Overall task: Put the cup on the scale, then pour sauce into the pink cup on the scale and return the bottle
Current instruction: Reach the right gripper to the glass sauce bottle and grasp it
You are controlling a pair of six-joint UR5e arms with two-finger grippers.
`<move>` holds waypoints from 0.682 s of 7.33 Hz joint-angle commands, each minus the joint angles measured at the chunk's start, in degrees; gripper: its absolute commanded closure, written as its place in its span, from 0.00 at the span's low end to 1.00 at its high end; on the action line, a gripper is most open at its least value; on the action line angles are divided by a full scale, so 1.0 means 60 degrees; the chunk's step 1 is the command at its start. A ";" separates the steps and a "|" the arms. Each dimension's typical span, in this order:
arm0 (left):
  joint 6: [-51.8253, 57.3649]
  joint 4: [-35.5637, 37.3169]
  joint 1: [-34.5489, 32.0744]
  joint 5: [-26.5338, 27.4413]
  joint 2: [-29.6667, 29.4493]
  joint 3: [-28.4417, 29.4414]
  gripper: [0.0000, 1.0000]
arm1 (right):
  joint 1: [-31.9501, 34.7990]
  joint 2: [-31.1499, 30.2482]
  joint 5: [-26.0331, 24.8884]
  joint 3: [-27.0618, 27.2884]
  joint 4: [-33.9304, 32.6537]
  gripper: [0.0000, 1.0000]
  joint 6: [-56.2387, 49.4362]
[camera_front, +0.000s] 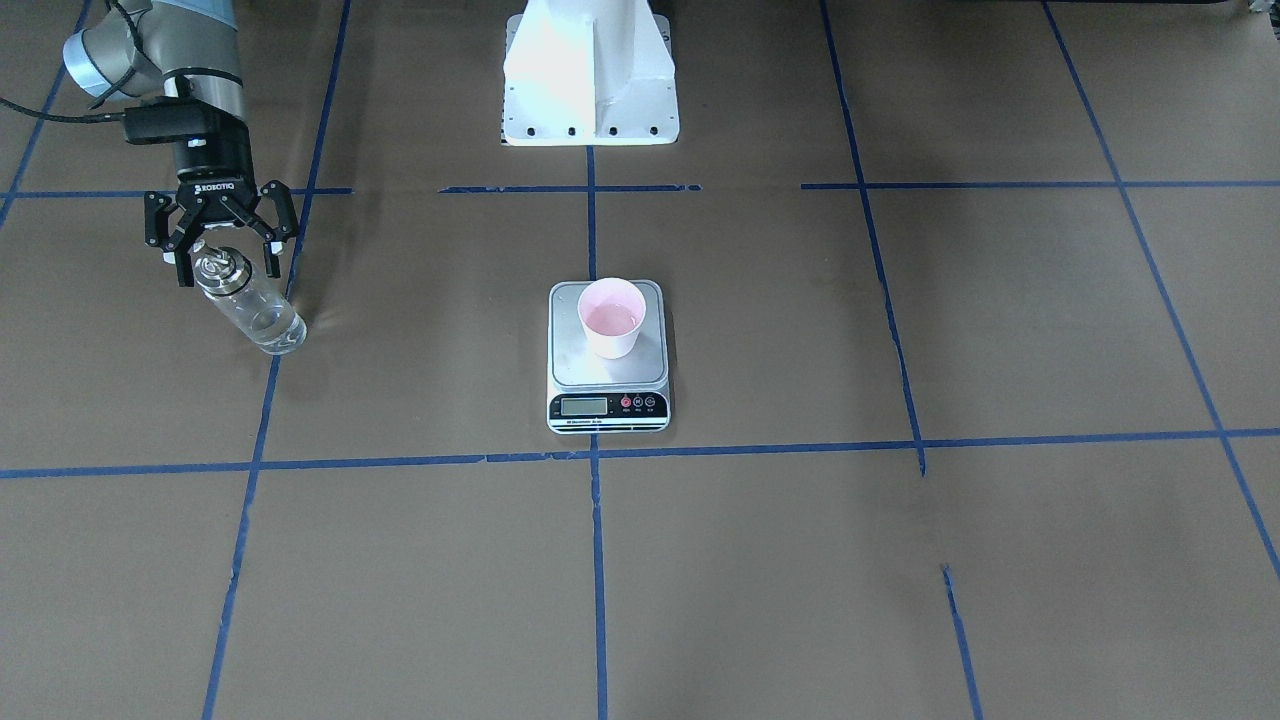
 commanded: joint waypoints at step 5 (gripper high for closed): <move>0.0000 -0.0015 0.0000 -0.0630 0.0058 0.0026 0.00 | -0.0022 0.0504 -0.0258 -0.0629 0.0024 0.00 -0.0074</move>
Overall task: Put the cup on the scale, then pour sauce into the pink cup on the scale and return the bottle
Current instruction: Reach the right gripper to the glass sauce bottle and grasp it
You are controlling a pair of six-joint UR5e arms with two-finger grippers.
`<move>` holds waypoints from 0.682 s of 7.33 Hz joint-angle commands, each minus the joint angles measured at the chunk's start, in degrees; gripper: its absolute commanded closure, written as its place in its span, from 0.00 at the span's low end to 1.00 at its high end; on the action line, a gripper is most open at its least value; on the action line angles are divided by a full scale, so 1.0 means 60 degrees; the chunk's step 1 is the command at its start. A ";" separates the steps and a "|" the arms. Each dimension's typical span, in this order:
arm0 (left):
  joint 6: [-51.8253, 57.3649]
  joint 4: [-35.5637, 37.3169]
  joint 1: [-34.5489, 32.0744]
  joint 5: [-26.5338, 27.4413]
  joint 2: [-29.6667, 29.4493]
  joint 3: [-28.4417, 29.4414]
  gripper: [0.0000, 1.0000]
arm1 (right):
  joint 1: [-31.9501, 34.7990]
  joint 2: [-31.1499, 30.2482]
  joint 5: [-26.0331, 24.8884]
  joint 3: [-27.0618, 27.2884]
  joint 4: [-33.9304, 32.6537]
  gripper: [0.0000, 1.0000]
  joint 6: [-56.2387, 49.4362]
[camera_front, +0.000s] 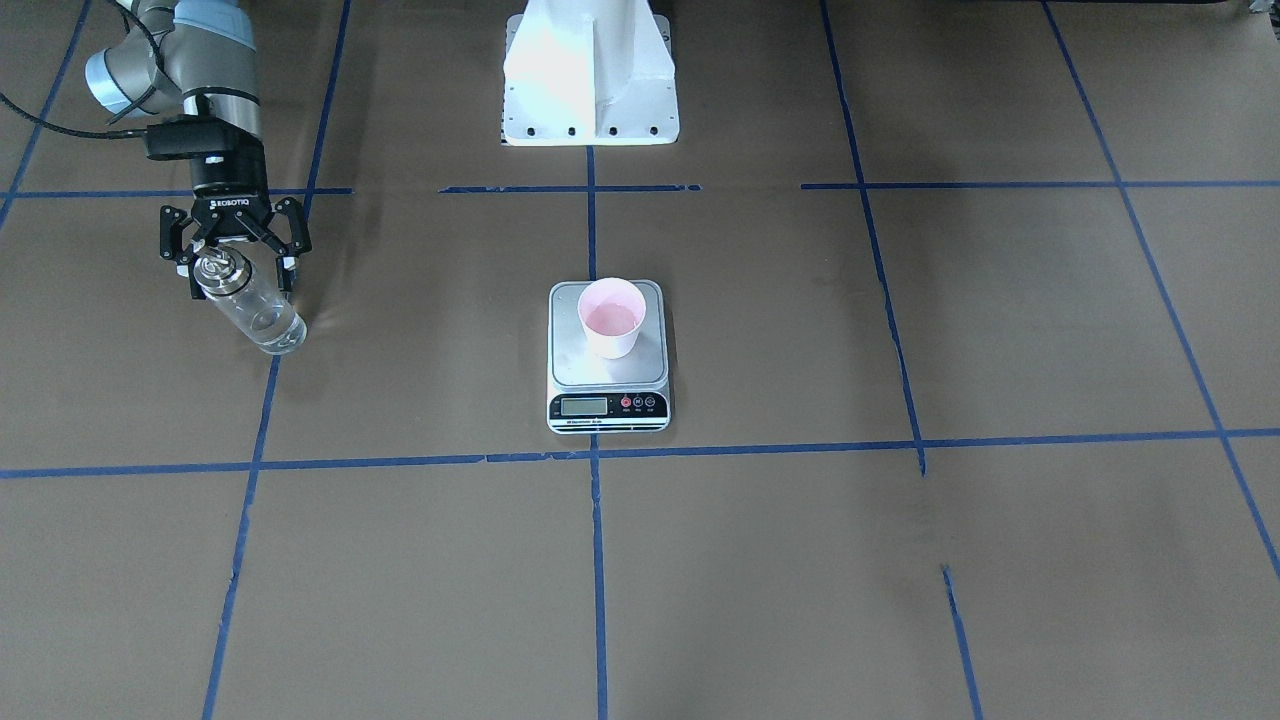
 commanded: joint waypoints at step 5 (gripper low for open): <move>-0.0058 0.0018 0.0000 -0.0007 0.0031 0.0031 0.00 | 0.0014 0.0593 -0.0307 -0.0739 0.0030 0.20 0.0042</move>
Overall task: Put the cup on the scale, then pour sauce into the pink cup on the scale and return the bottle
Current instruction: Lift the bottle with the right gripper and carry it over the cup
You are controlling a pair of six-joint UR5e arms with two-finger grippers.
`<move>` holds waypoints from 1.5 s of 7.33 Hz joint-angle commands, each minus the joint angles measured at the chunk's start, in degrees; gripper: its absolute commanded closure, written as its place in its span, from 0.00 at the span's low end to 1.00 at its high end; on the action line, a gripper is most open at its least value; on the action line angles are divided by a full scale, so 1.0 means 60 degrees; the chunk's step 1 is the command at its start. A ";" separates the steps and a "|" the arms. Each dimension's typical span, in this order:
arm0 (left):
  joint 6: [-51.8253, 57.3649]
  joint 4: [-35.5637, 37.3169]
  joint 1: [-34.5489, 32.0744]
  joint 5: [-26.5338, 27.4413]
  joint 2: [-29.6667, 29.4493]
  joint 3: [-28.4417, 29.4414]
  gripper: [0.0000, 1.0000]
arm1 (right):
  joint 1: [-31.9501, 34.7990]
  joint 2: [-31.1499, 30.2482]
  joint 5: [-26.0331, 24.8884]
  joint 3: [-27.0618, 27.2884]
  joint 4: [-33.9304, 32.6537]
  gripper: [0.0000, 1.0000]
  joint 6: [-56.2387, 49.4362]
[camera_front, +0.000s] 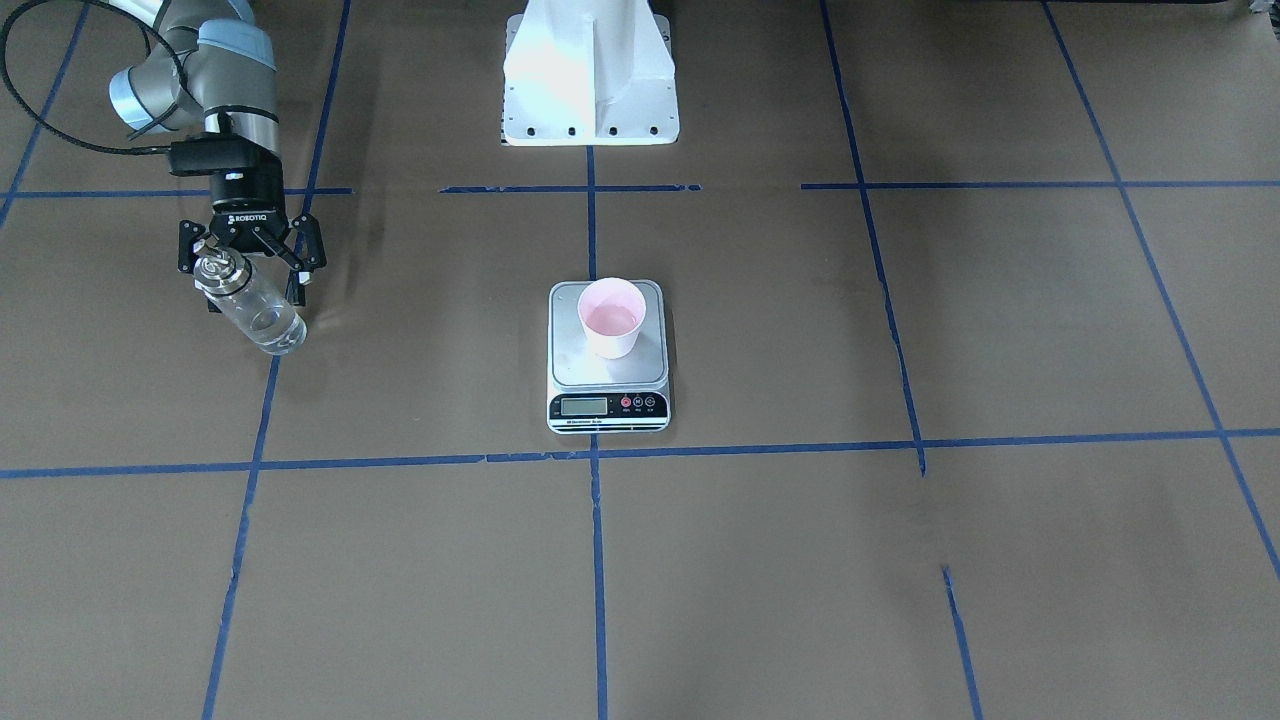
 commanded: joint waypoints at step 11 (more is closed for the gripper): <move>-0.0075 0.0085 -0.0029 0.0475 0.0840 -0.0086 0.00 | 0.0387 0.1346 -0.0745 0.0071 0.0671 1.00 -0.3708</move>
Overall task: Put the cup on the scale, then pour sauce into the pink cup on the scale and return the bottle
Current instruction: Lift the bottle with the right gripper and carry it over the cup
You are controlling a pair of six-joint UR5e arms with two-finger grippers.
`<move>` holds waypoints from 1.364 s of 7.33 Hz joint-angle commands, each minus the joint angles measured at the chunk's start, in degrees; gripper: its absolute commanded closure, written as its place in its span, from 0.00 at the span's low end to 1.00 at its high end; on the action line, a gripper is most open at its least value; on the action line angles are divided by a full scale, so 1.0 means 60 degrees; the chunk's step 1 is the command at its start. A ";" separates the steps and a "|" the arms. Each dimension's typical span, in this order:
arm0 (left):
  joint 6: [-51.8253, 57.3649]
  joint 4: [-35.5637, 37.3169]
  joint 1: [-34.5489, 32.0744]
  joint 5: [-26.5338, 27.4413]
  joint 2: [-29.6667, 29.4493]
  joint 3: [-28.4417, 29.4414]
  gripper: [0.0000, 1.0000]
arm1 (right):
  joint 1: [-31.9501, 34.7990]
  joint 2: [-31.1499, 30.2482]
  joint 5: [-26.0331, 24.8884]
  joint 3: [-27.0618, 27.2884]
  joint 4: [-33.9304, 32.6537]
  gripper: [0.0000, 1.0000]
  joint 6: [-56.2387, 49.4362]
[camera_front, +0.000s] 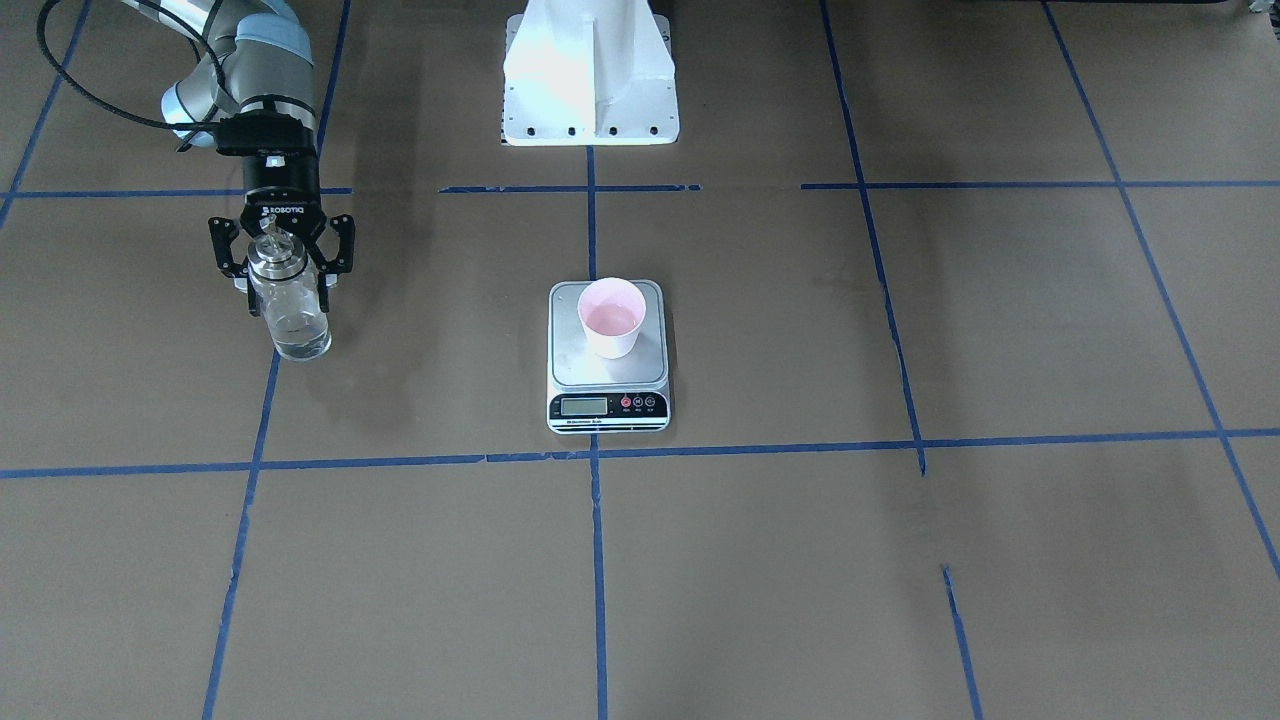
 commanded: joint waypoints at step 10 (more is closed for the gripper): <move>0.0006 -0.0036 -0.0020 0.0102 0.0401 -0.0117 0.00 | 0.0795 0.3724 0.0614 0.0040 -0.6177 1.00 -0.1736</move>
